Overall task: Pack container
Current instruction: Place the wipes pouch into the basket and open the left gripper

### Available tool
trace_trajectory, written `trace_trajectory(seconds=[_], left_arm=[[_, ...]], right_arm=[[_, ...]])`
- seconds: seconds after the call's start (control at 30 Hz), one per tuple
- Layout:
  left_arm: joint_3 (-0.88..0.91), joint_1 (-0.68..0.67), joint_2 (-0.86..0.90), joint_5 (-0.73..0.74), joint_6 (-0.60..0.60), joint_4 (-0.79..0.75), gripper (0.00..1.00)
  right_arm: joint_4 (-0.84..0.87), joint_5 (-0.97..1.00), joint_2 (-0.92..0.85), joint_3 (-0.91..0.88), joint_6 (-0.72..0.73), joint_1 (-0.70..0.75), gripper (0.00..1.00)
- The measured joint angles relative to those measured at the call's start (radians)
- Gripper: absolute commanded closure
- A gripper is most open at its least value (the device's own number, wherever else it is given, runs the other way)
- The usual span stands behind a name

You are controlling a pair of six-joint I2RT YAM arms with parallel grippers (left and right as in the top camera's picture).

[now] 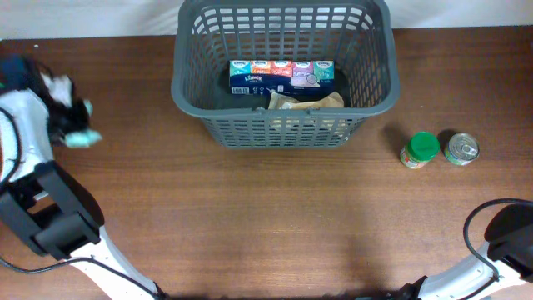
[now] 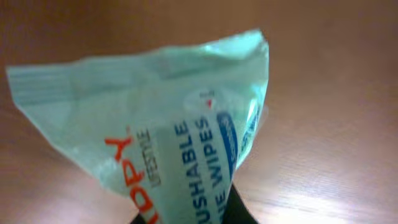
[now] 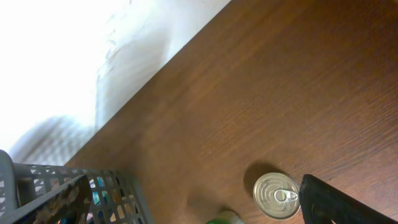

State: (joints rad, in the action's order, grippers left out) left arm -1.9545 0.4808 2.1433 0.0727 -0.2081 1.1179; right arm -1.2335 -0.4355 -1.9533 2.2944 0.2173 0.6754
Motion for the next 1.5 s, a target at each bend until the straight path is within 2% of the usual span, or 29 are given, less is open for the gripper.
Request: trace_trajectory(seconds=[0.07, 0.17, 0.3, 0.43, 0.6, 0.73, 0.93, 1.17, 1.23, 1.27, 1.37, 1.4, 1.43, 1.47, 1.5], left_arm=[[-0.225, -0.01, 0.0, 0.072, 0.0, 0.086, 0.98], [-0.49, -0.041, -0.025, 0.204, -0.037, 0.126, 0.98], [-0.722, -0.139, -0.088, 0.341, -0.154, 0.08, 0.98], [-0.819, -0.307, -0.154, 0.436, -0.327, 0.045, 0.98], [-0.799, -0.584, -0.166, 0.492, -0.666, 0.125, 0.98], [-0.69, -0.755, -0.124, 0.426, -0.899, 0.124, 0.98], [-0.573, -0.824, 0.073, 0.274, -1.0, 0.097, 0.98], [-0.536, -0.82, 0.253, 0.127, -1.016, 0.238, 0.98], [-0.536, -0.821, 0.255, 0.089, -1.019, 0.26, 0.89], [-0.537, -0.82, 0.255, 0.075, -1.02, 0.266, 0.79], [-0.538, -0.82, 0.255, 0.053, -1.015, 0.289, 0.62], [-0.538, -0.82, 0.255, 0.05, -1.003, 0.289, 0.51], [-0.538, -0.82, 0.255, 0.046, -0.991, 0.287, 0.34], [-0.538, -0.82, 0.255, 0.042, -0.957, 0.281, 0.07], [-0.541, -0.82, 0.255, 0.041, -0.932, 0.276, 0.01]], right_arm=[[0.0, 0.0, 0.0, 0.0, 0.0, 0.0, 0.01], [0.0, 0.0, 0.0, 0.0, 0.0, 0.0, 0.01], [0.0, 0.0, 0.0, 0.0, 0.0, 0.0, 0.01], [0.0, 0.0, 0.0, 0.0, 0.0, 0.0, 0.01], [0.0, 0.0, 0.0, 0.0, 0.0, 0.0, 0.01], [0.0, 0.0, 0.0, 0.0, 0.0, 0.0, 0.01], [0.0, 0.0, 0.0, 0.0, 0.0, 0.0, 0.01], [0.0, 0.0, 0.0, 0.0, 0.0, 0.0, 0.01], [0.0, 0.0, 0.0, 0.0, 0.0, 0.0, 0.01], [0.0, 0.0, 0.0, 0.0, 0.0, 0.0, 0.01], [0.0, 0.0, 0.0, 0.0, 0.0, 0.0, 0.01], [0.0, 0.0, 0.0, 0.0, 0.0, 0.0, 0.01], [0.0, 0.0, 0.0, 0.0, -0.001, 0.0, 0.01], [0.0, 0.0, 0.0, 0.0, 0.0, 0.0, 0.01], [0.0, 0.0, 0.0, 0.0, 0.0, 0.0, 0.01]])
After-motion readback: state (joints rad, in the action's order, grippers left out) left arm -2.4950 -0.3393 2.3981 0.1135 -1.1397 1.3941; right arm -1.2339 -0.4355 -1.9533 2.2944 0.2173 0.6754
